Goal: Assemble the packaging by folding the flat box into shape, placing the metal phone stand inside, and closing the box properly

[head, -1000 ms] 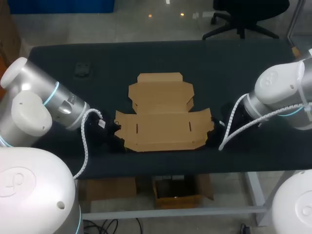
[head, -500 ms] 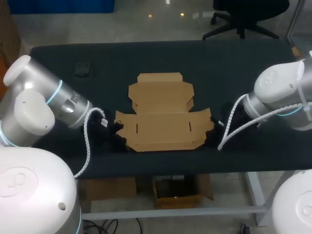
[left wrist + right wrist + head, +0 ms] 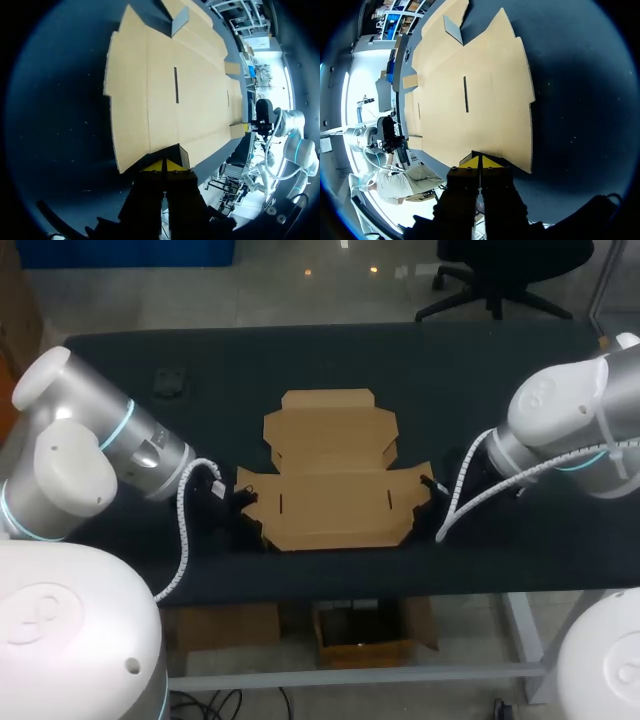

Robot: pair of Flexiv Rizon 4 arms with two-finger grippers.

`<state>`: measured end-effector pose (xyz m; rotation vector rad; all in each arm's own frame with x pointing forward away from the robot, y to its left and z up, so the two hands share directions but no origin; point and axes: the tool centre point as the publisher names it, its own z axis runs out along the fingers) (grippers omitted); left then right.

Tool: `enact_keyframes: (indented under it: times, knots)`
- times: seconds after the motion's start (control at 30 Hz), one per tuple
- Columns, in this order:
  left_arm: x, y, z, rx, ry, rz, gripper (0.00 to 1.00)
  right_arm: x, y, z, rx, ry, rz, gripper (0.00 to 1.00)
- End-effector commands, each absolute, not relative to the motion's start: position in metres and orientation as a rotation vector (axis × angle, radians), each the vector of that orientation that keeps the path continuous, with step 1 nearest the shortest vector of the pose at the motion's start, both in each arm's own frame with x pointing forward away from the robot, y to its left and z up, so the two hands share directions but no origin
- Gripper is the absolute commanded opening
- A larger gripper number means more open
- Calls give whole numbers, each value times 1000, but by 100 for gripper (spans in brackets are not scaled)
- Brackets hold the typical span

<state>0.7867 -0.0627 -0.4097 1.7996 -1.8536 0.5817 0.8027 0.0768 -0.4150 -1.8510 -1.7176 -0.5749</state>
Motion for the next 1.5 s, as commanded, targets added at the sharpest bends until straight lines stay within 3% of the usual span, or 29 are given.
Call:
enact_keyframes:
  times: [0.03,1.5]
  knots:
    - [785,-64,-403,1813,-1866,573,0,804,78,-413,-1857,-1720,-566,0]
    - [785,-104,-398,1772,-1943,468,0,811,106,-405,-1873,-1829,-474,0]
